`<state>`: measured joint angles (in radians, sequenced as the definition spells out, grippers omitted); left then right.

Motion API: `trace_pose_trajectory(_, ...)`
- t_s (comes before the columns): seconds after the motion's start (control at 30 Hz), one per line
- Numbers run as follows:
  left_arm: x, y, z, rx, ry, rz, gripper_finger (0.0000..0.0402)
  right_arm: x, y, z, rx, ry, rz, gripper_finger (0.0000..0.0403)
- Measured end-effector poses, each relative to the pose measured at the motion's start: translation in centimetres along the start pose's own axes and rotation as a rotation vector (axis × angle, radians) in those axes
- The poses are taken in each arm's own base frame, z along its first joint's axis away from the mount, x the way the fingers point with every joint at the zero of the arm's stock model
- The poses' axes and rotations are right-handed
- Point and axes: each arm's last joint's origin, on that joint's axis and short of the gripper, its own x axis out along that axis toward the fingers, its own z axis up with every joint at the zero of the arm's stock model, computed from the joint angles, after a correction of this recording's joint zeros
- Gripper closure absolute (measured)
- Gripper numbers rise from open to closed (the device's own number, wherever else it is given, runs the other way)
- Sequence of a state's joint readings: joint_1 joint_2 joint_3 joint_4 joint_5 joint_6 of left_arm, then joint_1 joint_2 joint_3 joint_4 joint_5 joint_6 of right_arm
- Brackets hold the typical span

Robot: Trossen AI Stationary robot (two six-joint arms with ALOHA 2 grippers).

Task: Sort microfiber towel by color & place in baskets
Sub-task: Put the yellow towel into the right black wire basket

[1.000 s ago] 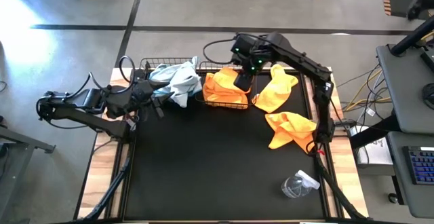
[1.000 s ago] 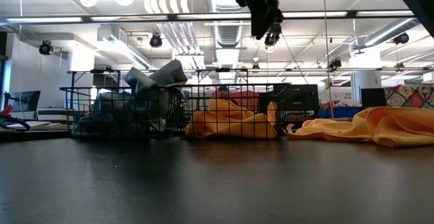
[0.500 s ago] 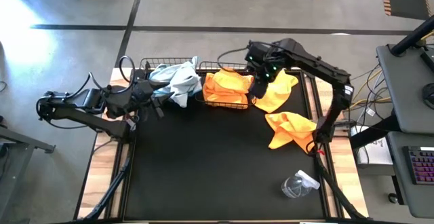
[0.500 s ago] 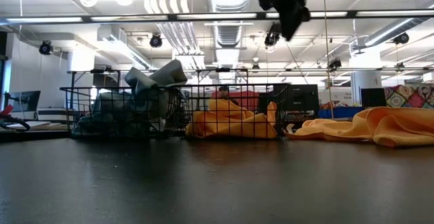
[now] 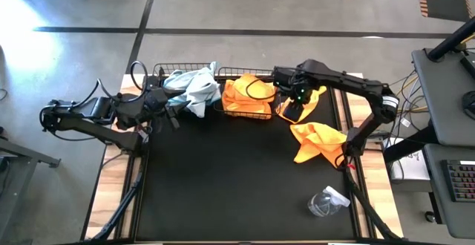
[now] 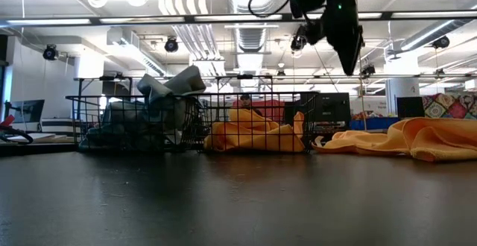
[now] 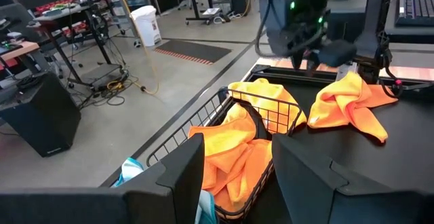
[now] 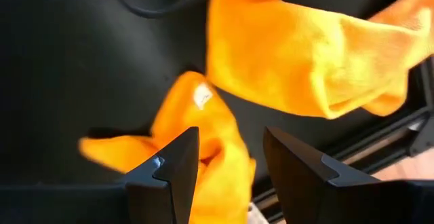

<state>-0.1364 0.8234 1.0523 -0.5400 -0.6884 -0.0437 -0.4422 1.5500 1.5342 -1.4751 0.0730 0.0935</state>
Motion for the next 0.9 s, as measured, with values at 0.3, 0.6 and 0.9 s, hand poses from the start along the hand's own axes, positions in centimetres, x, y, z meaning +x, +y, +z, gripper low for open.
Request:
trace_pose_trajectory(0.3,0.0,0.0,0.0,-0.005,-0.001,0.0,0.0243,3.3,-3.1,0.2,0.107,0.036,-0.21,0.0243)
trace_pose_trajectory(0.6,0.0,0.0,0.0,-0.025,0.0,0.0,0.0243,6.1,-7.1,0.4,0.235,-0.019,-0.026,0.0243)
trace_pose_trajectory(0.9,0.0,0.0,0.0,-0.03,0.0,0.0,0.0243,7.4,-10.2,-0.5,0.324,-0.012,-0.004,0.0243)
